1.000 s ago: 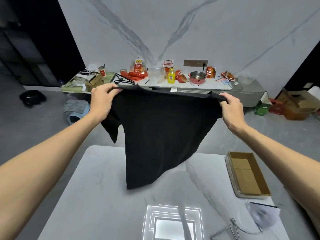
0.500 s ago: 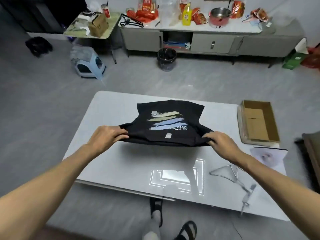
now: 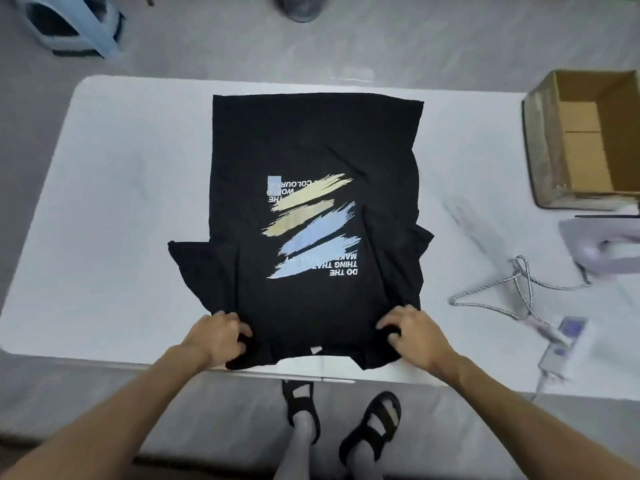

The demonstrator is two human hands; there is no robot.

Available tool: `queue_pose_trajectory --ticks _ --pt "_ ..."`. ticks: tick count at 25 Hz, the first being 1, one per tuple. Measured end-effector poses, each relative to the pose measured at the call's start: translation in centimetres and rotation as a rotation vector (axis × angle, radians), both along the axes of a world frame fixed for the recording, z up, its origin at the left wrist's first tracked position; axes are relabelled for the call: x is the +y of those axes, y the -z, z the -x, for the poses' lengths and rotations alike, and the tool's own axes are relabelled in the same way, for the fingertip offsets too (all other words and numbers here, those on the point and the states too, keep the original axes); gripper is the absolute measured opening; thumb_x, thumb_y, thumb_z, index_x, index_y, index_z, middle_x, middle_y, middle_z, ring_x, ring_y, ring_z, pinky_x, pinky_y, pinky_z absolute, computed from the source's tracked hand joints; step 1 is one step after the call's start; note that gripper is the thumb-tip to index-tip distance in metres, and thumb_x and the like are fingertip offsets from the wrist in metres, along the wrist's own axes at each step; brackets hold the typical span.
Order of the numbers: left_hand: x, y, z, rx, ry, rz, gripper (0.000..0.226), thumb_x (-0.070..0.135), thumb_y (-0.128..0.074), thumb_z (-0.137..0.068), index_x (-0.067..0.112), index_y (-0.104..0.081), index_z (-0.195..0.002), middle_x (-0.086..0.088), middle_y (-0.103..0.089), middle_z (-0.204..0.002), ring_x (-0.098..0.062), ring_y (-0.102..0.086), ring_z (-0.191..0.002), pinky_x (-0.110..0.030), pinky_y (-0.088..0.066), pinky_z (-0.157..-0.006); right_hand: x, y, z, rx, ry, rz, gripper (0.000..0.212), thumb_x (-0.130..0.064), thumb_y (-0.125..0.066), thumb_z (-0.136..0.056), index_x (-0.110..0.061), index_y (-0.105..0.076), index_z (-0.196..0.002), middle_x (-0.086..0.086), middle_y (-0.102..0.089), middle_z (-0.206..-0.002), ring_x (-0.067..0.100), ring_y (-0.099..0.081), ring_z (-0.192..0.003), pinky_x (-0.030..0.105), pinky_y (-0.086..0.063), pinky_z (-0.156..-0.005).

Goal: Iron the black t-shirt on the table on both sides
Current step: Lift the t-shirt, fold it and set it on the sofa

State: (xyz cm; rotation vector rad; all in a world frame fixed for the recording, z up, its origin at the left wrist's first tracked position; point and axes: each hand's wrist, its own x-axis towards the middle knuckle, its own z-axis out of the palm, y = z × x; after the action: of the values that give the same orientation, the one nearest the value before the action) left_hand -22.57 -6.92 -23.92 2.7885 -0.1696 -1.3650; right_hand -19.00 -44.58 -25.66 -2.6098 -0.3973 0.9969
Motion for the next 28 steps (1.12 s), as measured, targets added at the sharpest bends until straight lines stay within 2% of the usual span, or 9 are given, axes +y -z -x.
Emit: queue_pose_trajectory --ticks 3,5,8,10,14,18,20,23,28 --pt "-3.5 1.9 -5.9 -0.206 -0.272 0.136 0.031 0.019 -0.052 -0.093 0.027 -0.065 -0.119 0.002 -0.057 -0.122 -0.020 -0.056 -0.113 -0.033 -0.045 -0.095 -1.1 0.2 -5.6 -0.198 0.751 -0.093 0.034 -0.022 -0.060 -0.087 -0.016 -0.060 -0.121 0.001 -0.058 -0.116 0.020 -0.056 -0.107 0.030 -0.043 -0.085" --pt "-7.2 2.9 -9.6 -0.283 -0.407 0.291 0.027 0.015 -0.055 -0.091 0.022 -0.067 -0.114 0.004 -0.060 -0.114 -0.019 -0.059 -0.107 -0.033 -0.046 -0.094 -1.5 1.2 -9.2 -0.029 1.067 -0.200 0.051 -0.033 -0.066 -0.086 -0.011 -0.050 -0.129 0.003 -0.055 -0.120 0.022 -0.055 -0.109 0.031 -0.043 -0.087" --pt "-12.7 4.8 -12.2 -0.228 -0.456 0.485 0.028 0.014 -0.060 -0.089 0.022 -0.064 -0.115 0.007 -0.060 -0.108 -0.014 -0.057 -0.093 -0.032 -0.046 -0.093 -1.0 3.6 -11.3 0.161 1.332 -0.418 0.019 -0.029 -0.071 -0.081 -0.019 -0.057 -0.091 0.003 -0.054 -0.094 0.022 -0.052 -0.085 0.031 -0.041 -0.074" --pt "-15.7 5.6 -12.6 -0.181 -0.527 0.575 0.026 0.015 -0.063 -0.089 0.022 -0.065 -0.113 0.007 -0.062 -0.102 -0.013 -0.056 -0.086 -0.029 -0.047 -0.088 -1.2 3.9 -10.9 0.119 1.433 -0.511 0.035 -0.023 -0.067 -0.076 -0.024 -0.035 -0.061 0.005 -0.040 -0.074 0.022 -0.037 -0.071 0.031 -0.031 -0.064" --pt "-19.9 3.7 -13.8 0.036 -0.996 0.866 0.016 0.019 -0.060 -0.094 0.016 -0.065 -0.109 -0.003 -0.070 -0.101 -0.017 -0.066 -0.084 -0.030 -0.049 -0.081 -3.8 0.3 -9.6 -0.109 1.624 -0.682 0.031 -0.016 -0.055 -0.081 -0.023 -0.032 -0.063 -0.006 -0.033 -0.063 0.014 -0.031 -0.060 0.029 -0.028 -0.057" --pt "-21.2 0.4 -15.5 0.369 -1.237 1.144 0.035 0.038 -0.051 -0.099 0.014 -0.060 -0.122 -0.011 -0.070 -0.118 -0.028 -0.071 -0.100 -0.037 -0.055 -0.086 -2.7 -3.7 -7.7 -0.512 1.179 -0.685 0.023 -0.005 -0.054 -0.079 -0.021 -0.040 -0.072 -0.010 -0.044 -0.073 0.009 -0.040 -0.068 0.027 -0.035 -0.067" --pt "-19.7 -0.4 -15.7 0.421 -1.357 1.213 0.048 0.052 -0.044 -0.098 0.015 -0.058 -0.125 -0.010 -0.071 -0.115 -0.028 -0.072 -0.095 -0.038 -0.056 -0.079 -0.2 -4.1 -5.5 -0.482 0.601 -0.628 0.021 -0.006 -0.059 -0.076 -0.023 -0.048 -0.079 -0.014 -0.061 -0.102 0.005 -0.055 -0.090 0.022 -0.041 -0.082" --pt "-14.9 0.1 -13.8 0.334 -1.390 1.021 0.059 0.065 -0.043 -0.092 0.018 -0.058 -0.125 -0.006 -0.073 -0.106 -0.023 -0.071 -0.086 -0.037 -0.053 -0.075 2.0 -1.2 -1.1 -0.350 -0.081 -0.427 0.040 -0.021 -0.067 -0.077 -0.026 -0.058 -0.116 -0.009 -0.045 -0.144 0.011 -0.049 -0.123 0.024 -0.036 -0.104" --pt "-13.8 3.8 -10.1 -0.030 -1.204 0.556 0.036 0.027 -0.077 -0.083 0.016 -0.058 -0.111 0.002 -0.066 -0.091 -0.018 -0.062 -0.084 -0.032 -0.049 -0.086 -1.3 3.7 2.9 -0.296 0.353 -0.101 0.066 -0.021 -0.072 -0.075 -0.021 -0.044 -0.135 0.002 -0.042 -0.135 0.021 -0.048 -0.118 0.029 -0.046 -0.096"
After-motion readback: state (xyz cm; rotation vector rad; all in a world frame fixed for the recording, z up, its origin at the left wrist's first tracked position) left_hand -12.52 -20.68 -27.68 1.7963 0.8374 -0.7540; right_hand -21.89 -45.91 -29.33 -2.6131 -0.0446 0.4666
